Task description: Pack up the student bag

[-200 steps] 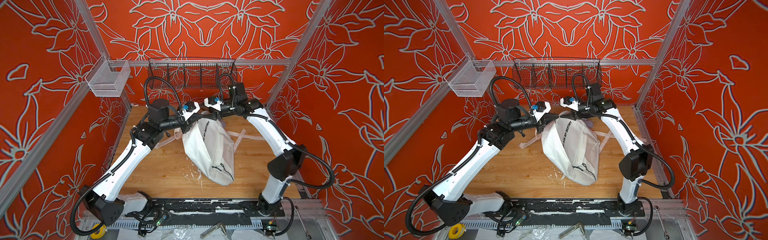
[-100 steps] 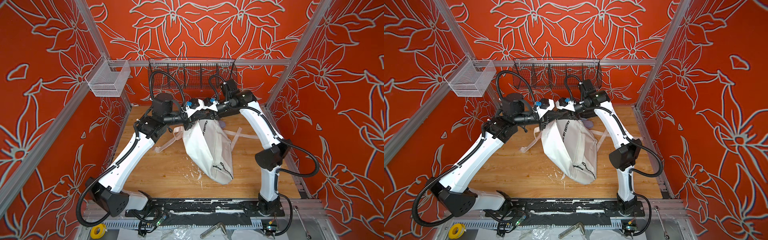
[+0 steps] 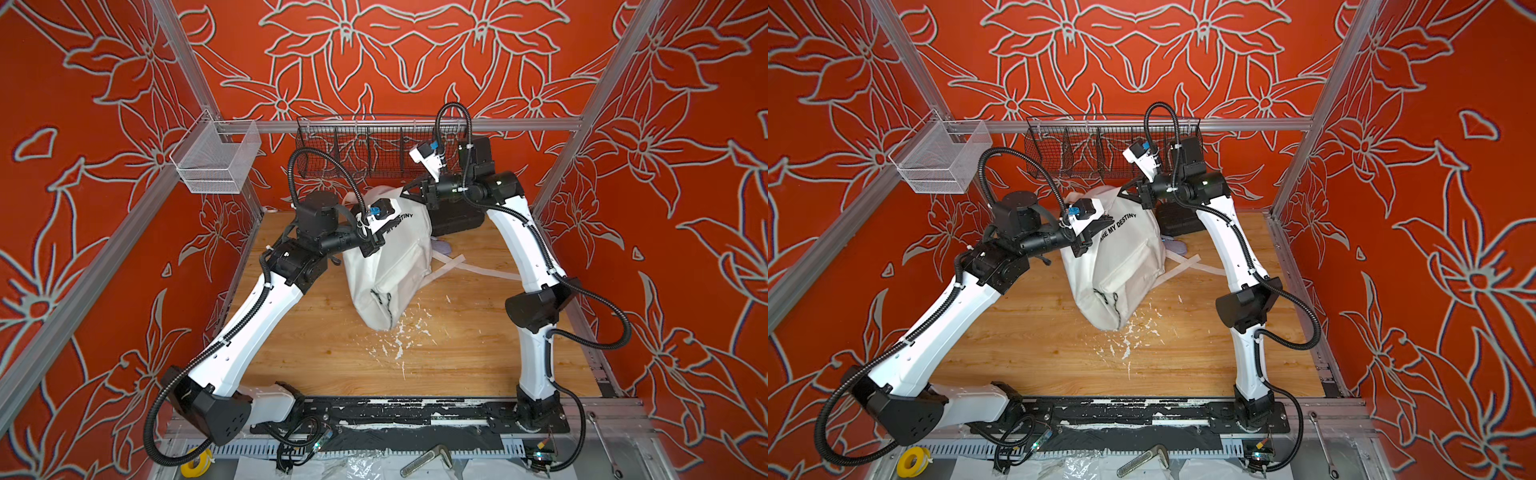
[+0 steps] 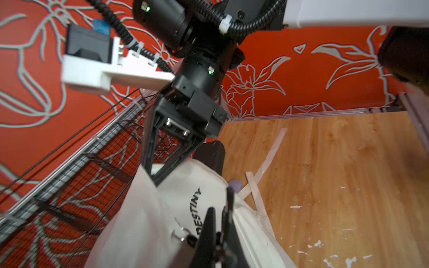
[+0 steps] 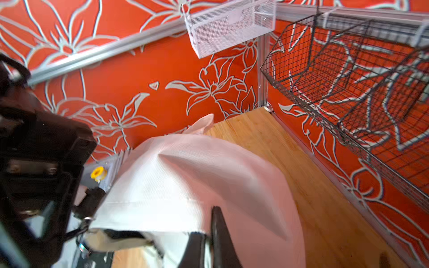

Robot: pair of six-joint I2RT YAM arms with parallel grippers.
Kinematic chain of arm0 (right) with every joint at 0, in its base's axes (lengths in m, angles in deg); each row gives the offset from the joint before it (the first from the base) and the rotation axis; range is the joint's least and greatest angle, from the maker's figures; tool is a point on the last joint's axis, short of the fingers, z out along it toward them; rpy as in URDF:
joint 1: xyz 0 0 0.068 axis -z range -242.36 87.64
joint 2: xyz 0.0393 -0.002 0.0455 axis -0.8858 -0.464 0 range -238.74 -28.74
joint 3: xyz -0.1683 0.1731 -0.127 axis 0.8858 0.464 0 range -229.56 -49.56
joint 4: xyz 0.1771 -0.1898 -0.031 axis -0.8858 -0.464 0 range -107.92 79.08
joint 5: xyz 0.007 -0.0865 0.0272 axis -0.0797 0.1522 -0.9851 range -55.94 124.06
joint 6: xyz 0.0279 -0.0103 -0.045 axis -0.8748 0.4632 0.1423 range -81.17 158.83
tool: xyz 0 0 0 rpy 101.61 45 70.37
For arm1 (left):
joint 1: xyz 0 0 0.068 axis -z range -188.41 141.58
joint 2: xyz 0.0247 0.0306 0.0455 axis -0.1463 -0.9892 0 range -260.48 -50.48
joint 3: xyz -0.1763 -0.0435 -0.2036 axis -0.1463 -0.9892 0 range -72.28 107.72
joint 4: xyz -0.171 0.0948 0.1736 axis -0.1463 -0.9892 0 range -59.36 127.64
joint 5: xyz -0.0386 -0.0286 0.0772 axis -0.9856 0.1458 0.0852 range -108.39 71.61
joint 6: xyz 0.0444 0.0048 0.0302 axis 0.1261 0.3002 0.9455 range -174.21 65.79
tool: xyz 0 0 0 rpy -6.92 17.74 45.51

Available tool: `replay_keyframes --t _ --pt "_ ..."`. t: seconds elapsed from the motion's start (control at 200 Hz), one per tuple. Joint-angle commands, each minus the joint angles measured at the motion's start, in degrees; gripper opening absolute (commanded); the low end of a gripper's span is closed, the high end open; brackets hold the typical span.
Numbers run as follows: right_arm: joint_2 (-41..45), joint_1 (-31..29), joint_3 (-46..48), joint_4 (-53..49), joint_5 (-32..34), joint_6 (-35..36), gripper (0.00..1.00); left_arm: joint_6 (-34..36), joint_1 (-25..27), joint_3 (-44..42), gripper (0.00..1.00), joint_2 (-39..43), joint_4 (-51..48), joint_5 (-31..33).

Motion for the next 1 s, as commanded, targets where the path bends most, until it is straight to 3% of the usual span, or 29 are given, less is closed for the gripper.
replay_keyframes --t 0.0,0.16,0.295,0.545,0.635,0.726,0.791,0.881,0.926,0.996 --pt "1.53 3.15 1.77 12.91 -0.45 -17.1 0.0 3.4 0.32 -3.46 0.0 4.6 0.14 4.46" --pt "2.15 4.16 3.47 13.55 -0.97 -19.11 0.0 4.18 0.19 -8.48 0.0 8.11 0.08 9.87" --pt "2.74 5.89 4.67 15.59 -1.26 -24.77 0.0 3.43 -1.09 -11.94 0.0 10.55 0.95 12.69" --pt "7.9 5.7 11.19 12.54 0.2 -23.18 0.0 -0.88 -3.63 -15.16 0.0 12.82 2.89 8.2" --pt "12.36 3.76 17.92 12.13 0.09 -16.53 0.0 -2.5 -3.59 -15.31 0.0 12.23 3.77 4.83" --pt "20.38 0.09 30.54 14.52 3.44 -2.08 0.07 -3.73 -3.64 -15.17 0.0 11.4 5.18 0.39" --pt "26.77 -2.66 40.81 18.67 6.9 9.22 0.27 -4.07 -3.42 -14.57 0.0 10.79 5.79 -2.72" --pt "33.32 -4.71 51.39 25.34 12.53 18.91 0.54 -3.75 -2.8 -13.31 0.0 9.95 5.49 -6.33" --pt "35.38 -4.94 54.15 26.79 14.1 22.47 0.61 -3.52 -2.28 -12.86 0.0 9.71 5.47 -7.37" --pt "36.7 -5.4 55.04 26.31 16.2 27.28 0.63 -3.12 -1.67 -12.37 0.0 9.74 5.02 -8.55"
